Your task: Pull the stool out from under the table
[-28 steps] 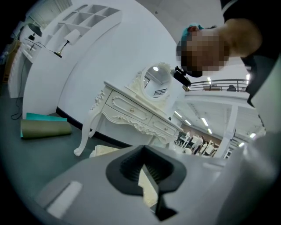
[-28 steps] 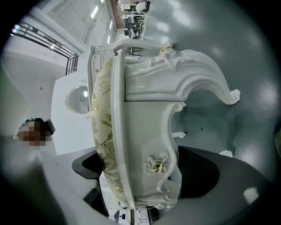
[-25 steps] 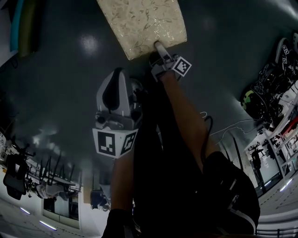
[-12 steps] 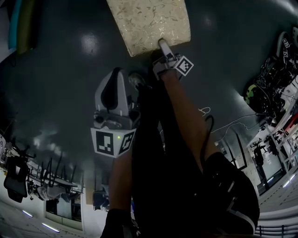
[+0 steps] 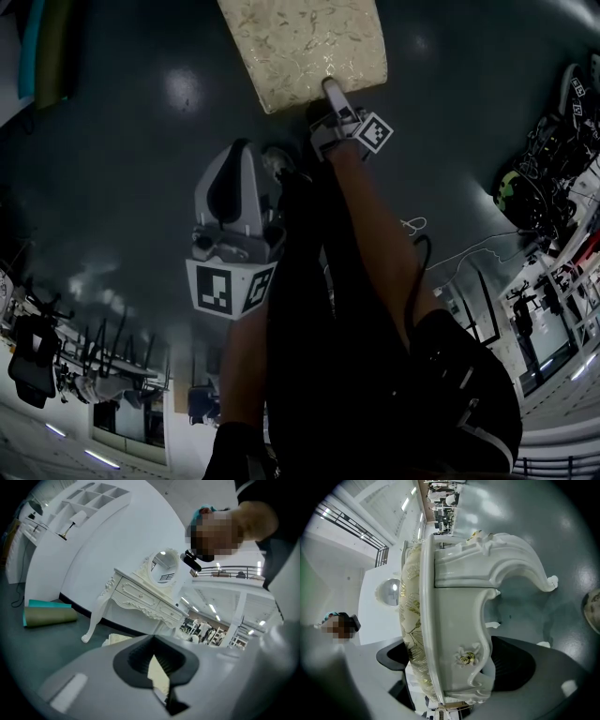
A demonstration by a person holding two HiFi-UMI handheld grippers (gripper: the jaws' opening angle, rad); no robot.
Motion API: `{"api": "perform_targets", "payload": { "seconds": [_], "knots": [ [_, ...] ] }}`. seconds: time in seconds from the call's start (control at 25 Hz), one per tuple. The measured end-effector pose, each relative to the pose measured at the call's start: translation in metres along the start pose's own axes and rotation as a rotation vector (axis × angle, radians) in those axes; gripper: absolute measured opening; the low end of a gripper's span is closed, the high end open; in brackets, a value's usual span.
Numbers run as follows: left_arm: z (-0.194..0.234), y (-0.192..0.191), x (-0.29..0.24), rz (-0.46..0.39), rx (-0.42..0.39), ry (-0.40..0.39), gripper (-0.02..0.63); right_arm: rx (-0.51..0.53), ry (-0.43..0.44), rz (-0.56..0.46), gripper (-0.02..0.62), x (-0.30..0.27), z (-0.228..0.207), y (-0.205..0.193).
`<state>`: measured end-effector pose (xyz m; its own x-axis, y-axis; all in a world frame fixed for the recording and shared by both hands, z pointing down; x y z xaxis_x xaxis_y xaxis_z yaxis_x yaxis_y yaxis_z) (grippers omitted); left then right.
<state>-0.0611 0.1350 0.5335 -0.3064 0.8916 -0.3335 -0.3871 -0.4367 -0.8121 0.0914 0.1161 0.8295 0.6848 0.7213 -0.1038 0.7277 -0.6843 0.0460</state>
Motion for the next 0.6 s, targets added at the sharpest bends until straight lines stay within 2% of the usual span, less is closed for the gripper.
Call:
{"api": "perform_targets", "payload": {
  "seconds": [0.24,0.6],
  "knots": [
    [-0.002,0.009,-0.004,-0.005,-0.008,0.002,0.006,-0.008,0.002,0.001,0.535,-0.004,0.004,0.004],
    [-0.011,0.027,0.000,-0.026,-0.022,0.002,0.006,-0.055,-0.051,-0.004,0.515,0.015,0.011,-0.003]
  ]
}}
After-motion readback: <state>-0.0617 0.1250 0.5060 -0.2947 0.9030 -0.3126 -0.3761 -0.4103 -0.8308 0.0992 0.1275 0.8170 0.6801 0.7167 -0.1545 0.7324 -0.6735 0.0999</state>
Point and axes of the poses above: the fingertips, and each gripper's own axes: x backward along the fingers, z to its left, y out of its top, the point moved 1 cm from there along x, backward along the fingers, and after that the axes turned 5 degrees about z, right-handed, at the moved point
